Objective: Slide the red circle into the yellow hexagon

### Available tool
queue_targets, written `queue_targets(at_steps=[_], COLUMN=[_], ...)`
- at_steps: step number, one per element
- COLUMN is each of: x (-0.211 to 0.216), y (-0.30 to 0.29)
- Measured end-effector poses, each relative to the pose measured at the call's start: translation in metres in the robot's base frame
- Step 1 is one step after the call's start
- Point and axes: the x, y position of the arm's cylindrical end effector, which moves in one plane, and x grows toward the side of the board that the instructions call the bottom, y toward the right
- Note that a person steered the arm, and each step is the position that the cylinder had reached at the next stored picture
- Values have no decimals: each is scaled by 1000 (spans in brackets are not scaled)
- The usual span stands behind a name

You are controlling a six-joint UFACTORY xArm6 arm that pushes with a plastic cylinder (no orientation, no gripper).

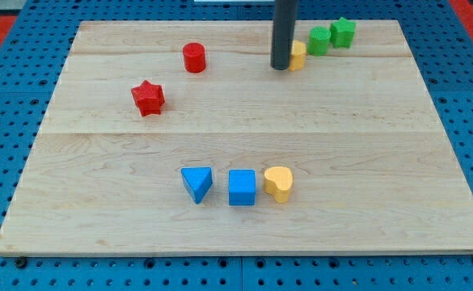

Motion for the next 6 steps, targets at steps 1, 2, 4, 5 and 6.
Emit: queue_targets(at_steps=[1, 2, 4, 5, 6], x=[22, 56, -10, -11, -2], y=[-36, -135, -158, -57, -32])
